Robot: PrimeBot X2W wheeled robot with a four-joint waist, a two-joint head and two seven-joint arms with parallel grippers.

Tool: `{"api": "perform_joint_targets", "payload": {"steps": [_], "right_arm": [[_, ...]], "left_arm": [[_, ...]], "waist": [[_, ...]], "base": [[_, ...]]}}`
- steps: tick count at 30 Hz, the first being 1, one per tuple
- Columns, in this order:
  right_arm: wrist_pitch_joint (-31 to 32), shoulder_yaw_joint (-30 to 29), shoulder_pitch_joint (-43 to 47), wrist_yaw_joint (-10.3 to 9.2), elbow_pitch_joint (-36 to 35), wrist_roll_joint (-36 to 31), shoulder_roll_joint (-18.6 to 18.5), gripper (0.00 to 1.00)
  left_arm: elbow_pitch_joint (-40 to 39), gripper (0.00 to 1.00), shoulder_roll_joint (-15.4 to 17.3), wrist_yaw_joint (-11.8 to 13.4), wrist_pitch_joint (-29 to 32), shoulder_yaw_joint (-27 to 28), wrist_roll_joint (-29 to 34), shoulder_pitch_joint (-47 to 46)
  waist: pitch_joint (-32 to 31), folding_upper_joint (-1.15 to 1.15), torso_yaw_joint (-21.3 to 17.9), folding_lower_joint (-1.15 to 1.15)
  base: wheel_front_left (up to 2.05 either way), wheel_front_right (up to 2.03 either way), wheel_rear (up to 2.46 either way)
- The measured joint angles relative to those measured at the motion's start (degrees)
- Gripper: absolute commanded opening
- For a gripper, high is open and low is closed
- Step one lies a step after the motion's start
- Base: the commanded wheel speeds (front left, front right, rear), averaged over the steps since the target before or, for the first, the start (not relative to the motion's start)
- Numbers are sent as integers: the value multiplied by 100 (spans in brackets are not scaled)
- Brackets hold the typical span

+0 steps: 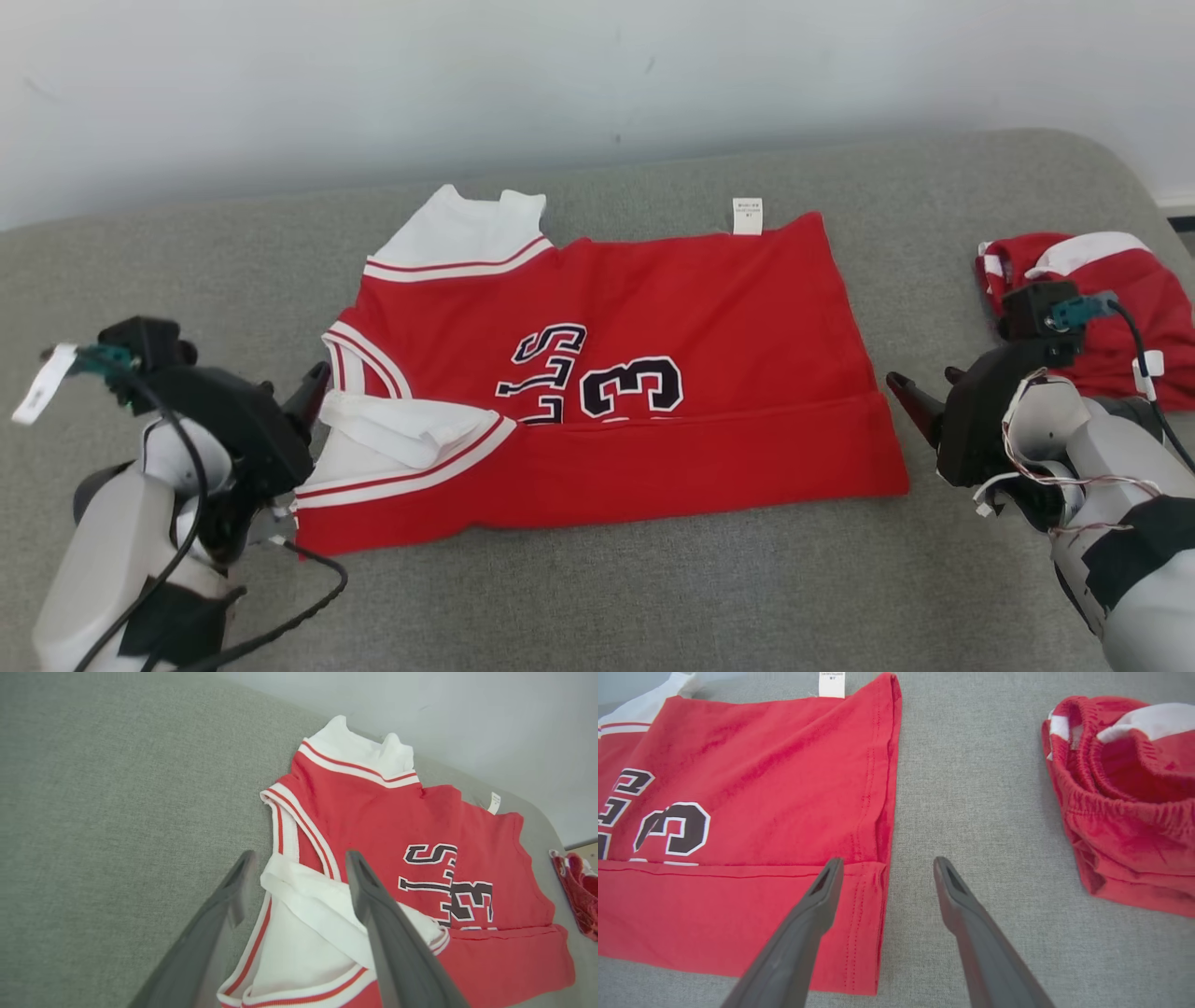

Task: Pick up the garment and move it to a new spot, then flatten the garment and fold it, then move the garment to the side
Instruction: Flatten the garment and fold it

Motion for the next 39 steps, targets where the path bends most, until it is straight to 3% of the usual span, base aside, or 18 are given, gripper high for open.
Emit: {"api": "perform_joint_targets", "payload": {"steps": [16,23,27,32,39], "right_arm": [[-1557,46,1964,1,-748,-60,-247,100],[-1851,71,2123,2,-934,-99,-203,100],[-1993,118,2121,-12,-966,-311,-250,100],[-2097,169,2089,-130,-1018,-439,-241,100],[-2173,168,1959,-270,-939,-449,-111,100]], "left_arm": [[-1279,100,-136,15,-1845,-241,438,2345],[-1500,100,-120,107,-2174,-260,532,2686],[-1574,100,0,162,-2328,-544,980,2686],[-1517,100,73,256,-2364,-834,1392,2681],[-1262,100,64,354,-2363,-848,1461,2507]], "waist": [[-676,-1,160,-1],[-706,-2,190,-1],[-673,-2,183,-1],[-609,-1,164,0],[-432,-1,124,0]], "base": [[0,0,0],[0,0,0],[0,0,0],[0,0,0],[0,0,0]]}}
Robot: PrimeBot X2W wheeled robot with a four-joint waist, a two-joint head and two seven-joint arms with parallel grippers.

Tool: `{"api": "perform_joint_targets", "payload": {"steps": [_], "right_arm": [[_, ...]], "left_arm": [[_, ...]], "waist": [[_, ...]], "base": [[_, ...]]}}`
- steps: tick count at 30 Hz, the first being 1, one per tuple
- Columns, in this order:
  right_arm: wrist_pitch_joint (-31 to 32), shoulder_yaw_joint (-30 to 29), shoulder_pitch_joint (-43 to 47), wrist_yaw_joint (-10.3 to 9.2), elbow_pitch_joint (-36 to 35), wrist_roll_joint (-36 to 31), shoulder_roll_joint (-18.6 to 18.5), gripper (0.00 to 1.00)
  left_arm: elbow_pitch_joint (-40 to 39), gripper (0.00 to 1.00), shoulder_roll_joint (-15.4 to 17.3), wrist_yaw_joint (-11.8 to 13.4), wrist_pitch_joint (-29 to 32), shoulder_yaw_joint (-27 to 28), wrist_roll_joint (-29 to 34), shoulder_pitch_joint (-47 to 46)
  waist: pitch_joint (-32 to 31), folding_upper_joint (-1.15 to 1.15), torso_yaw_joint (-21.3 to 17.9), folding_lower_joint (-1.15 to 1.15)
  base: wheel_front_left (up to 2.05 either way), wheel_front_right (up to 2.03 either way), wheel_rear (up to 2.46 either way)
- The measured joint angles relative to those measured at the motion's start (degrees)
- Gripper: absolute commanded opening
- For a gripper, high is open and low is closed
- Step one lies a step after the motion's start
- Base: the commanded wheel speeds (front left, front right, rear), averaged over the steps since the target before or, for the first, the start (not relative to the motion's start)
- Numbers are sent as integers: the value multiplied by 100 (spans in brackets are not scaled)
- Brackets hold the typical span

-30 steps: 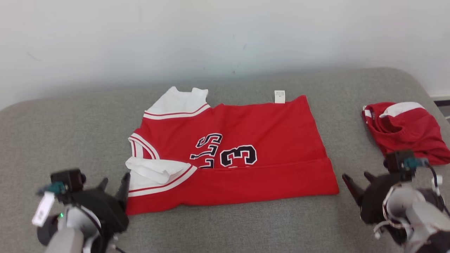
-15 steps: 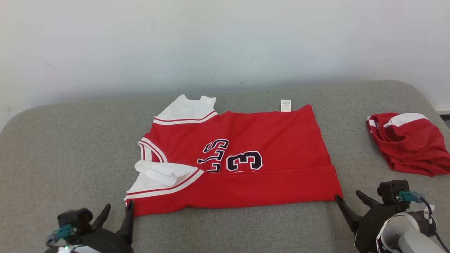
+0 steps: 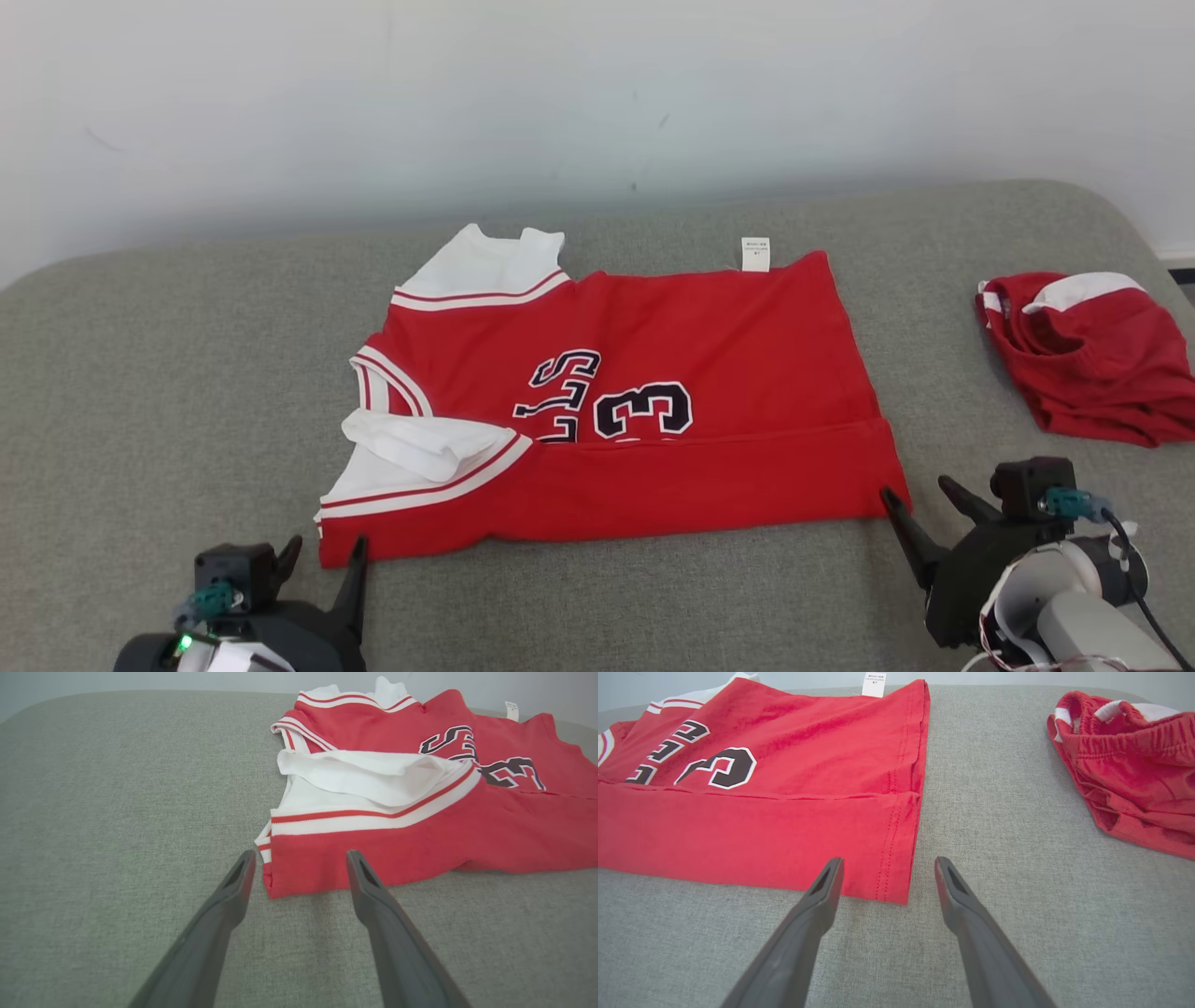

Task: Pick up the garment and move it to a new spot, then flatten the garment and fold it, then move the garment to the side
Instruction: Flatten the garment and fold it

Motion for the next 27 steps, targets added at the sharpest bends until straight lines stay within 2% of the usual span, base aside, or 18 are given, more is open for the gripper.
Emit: {"api": "perform_joint_targets", "payload": {"steps": [14,15,16,17,27], "right_arm": [[9,8,-410,-82,516,4,263,100],[11,16,-451,-82,569,5,287,100],[12,27,-471,-81,600,5,299,36],[12,42,-475,-74,614,5,308,0],[-59,63,-463,19,954,60,361,0]], "left_arm": [[749,100,-55,-35,196,-78,27,-608],[828,63,-62,-55,208,-89,26,-631],[876,29,-87,-57,209,-73,-14,-670],[899,0,-101,-59,210,-74,-29,-709],[1202,0,-230,-158,189,-79,-86,-790]], "waist": [[439,1,-23,0],[459,1,-25,0],[472,1,-27,0],[480,1,-29,0],[325,1,5,0]], "base": [[0,0,0],[0,0,0],[0,0,0],[0,0,0],[0,0,0]]}}
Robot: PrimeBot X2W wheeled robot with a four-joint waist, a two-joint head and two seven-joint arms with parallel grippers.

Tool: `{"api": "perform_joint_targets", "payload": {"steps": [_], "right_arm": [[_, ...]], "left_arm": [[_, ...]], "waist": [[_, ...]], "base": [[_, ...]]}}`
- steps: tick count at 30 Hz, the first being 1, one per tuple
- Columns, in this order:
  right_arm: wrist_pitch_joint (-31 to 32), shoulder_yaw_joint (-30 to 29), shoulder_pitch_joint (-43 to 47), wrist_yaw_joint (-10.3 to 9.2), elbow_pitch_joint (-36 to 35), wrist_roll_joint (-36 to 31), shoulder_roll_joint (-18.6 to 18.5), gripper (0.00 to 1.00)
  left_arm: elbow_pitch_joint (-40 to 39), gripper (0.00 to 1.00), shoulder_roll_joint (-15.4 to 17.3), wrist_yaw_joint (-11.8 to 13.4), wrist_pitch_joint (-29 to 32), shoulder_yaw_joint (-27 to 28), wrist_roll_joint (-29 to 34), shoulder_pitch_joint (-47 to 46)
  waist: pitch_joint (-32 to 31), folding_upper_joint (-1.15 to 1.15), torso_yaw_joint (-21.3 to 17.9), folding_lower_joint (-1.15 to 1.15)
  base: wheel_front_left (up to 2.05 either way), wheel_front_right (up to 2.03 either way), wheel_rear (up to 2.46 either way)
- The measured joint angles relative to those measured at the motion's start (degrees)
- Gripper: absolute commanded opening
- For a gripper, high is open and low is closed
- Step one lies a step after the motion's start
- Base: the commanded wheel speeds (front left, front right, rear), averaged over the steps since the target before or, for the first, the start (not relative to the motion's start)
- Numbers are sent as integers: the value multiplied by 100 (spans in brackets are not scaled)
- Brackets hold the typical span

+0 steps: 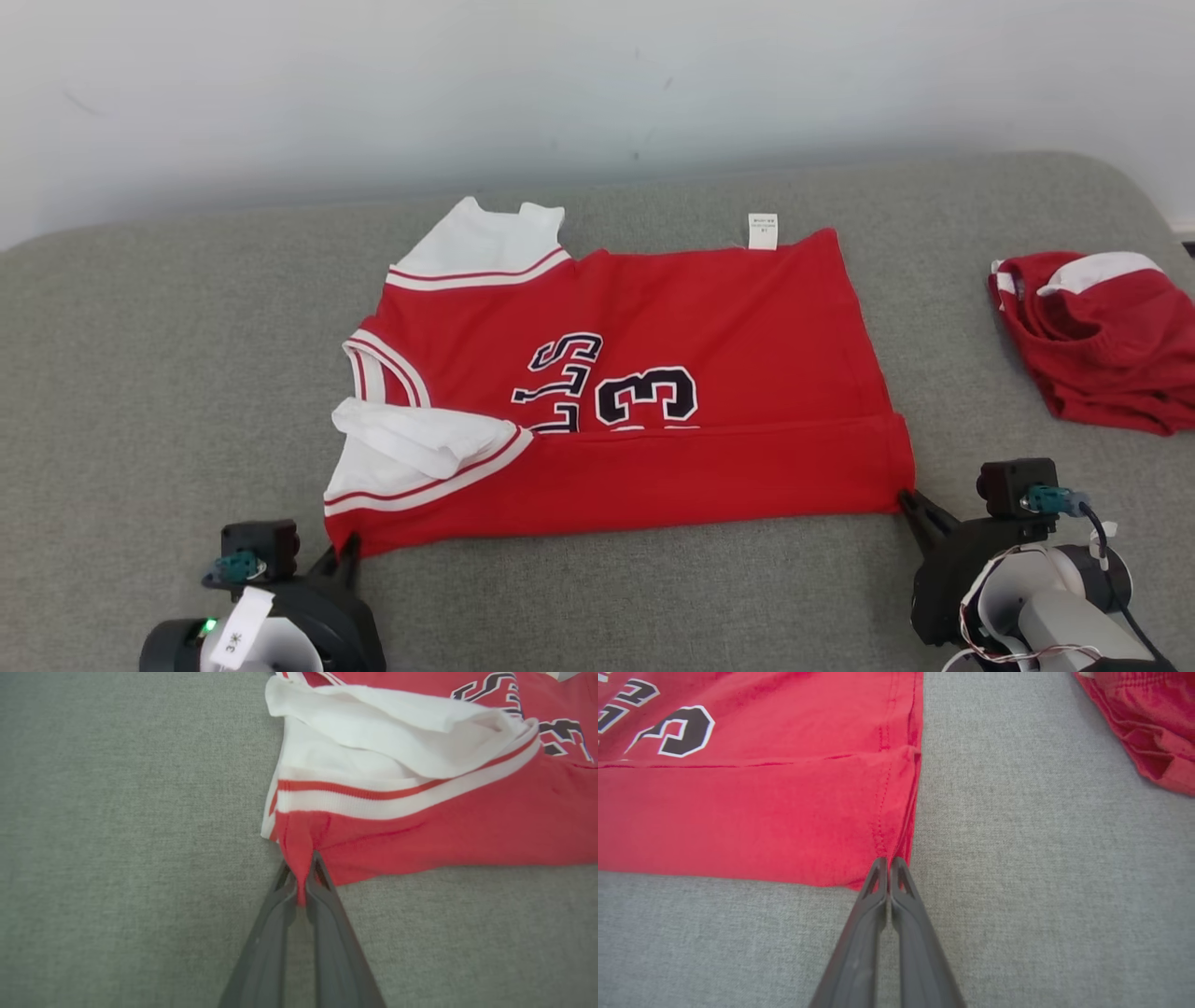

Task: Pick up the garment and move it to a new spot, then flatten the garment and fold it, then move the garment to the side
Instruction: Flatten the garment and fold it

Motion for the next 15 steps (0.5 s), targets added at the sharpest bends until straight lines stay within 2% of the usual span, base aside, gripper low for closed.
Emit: {"api": "perform_joint_targets", "payload": {"steps": [8,15], "right_arm": [[-267,-87,511,112,-4,197,-41,0],[-401,-82,961,162,-318,298,-119,0]], "left_arm": [[46,0,-26,-105,-99,-15,-194,484],[-114,0,23,-155,-141,15,-278,959]], "waist": [[-429,0,46,-1],[-770,0,61,-1]], "base": [[0,0,0],[0,0,0]]}}
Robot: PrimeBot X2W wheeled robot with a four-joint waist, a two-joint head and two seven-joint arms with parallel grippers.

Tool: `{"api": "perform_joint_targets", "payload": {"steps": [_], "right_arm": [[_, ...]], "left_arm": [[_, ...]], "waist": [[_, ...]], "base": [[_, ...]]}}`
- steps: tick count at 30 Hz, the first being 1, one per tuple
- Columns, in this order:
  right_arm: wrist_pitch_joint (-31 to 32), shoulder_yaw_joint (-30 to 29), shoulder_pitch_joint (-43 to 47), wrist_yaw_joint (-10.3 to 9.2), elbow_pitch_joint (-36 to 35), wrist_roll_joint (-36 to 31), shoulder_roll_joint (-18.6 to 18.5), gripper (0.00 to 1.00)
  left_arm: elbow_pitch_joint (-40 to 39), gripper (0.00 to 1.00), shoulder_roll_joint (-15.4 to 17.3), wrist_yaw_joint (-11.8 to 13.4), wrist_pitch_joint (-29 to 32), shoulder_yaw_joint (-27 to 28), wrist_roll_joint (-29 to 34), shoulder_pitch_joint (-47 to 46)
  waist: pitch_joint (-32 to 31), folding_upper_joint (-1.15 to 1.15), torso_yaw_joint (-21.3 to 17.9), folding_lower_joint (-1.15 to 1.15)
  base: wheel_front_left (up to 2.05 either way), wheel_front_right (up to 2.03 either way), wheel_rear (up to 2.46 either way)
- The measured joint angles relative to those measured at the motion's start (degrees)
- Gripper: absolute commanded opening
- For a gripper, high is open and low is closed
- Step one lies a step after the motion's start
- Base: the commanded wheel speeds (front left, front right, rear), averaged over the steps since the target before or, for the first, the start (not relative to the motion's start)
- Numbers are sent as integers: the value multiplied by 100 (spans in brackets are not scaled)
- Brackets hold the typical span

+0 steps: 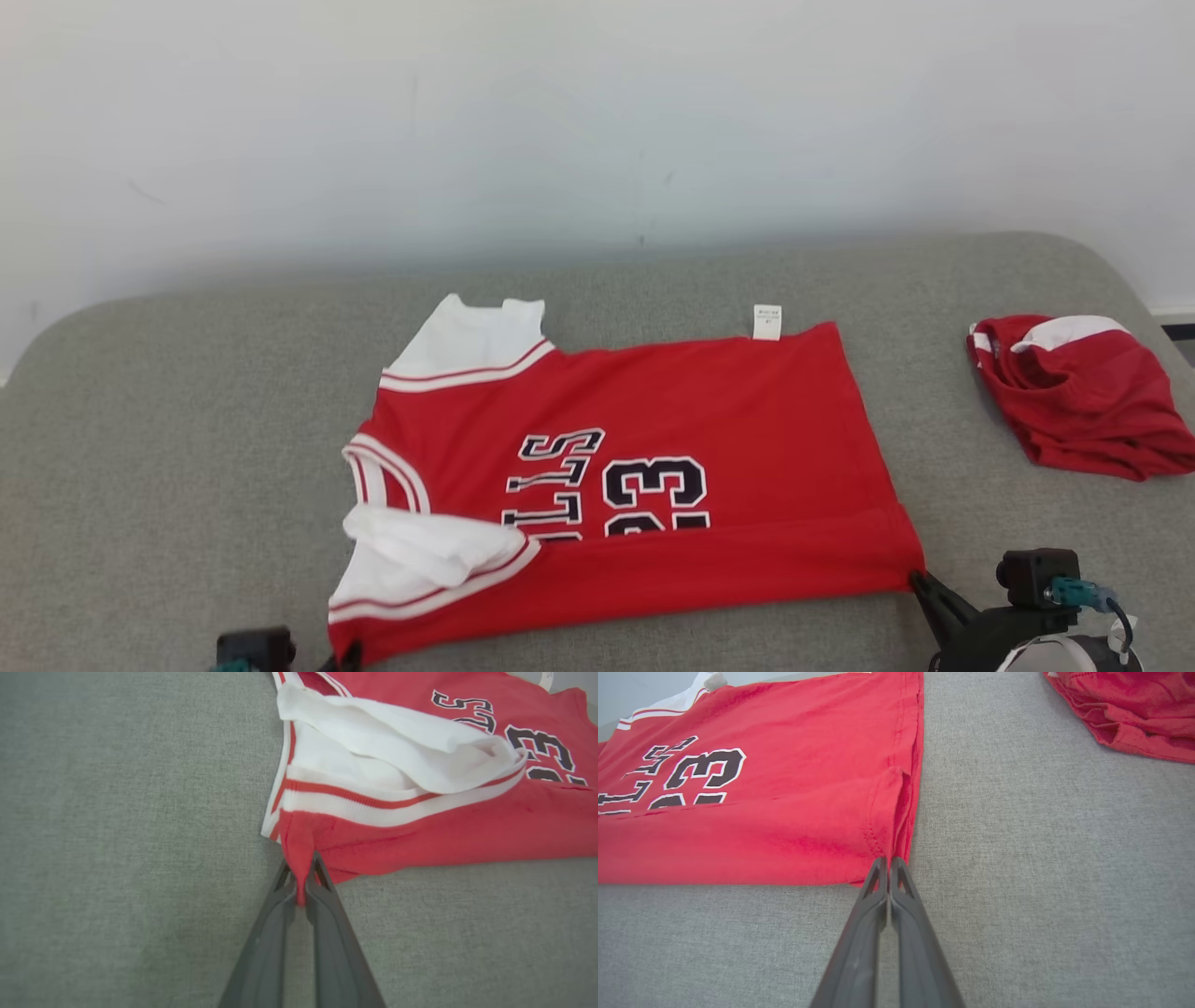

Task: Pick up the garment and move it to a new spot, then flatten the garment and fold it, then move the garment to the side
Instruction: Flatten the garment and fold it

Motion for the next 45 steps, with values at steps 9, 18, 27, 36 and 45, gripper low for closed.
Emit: {"api": "perform_joint_targets", "payload": {"steps": [9,18,27,36,45], "right_arm": [[-90,-52,652,40,-401,94,-208,0],[-37,-120,1049,11,-786,202,-264,0],[276,-107,1278,-121,-1071,286,-289,0],[413,-225,1289,-268,-1430,377,-453,100],[199,-494,1432,-322,-2098,500,-565,100]], "left_arm": [[-415,0,119,-42,60,-4,-48,713],[-938,0,163,81,200,12,-64,1156],[-1403,0,209,170,437,44,-105,1402],[-1960,100,216,320,547,175,-304,1543],[-2899,100,190,504,94,386,-303,1528]], "waist": [[-244,0,-95,0],[-283,0,-82,0],[-256,0,-28,0],[-240,0,6,0],[-227,0,34,0]], "base": [[0,0,0],[0,0,0],[0,0,0],[0,0,0],[0,0,0]]}}
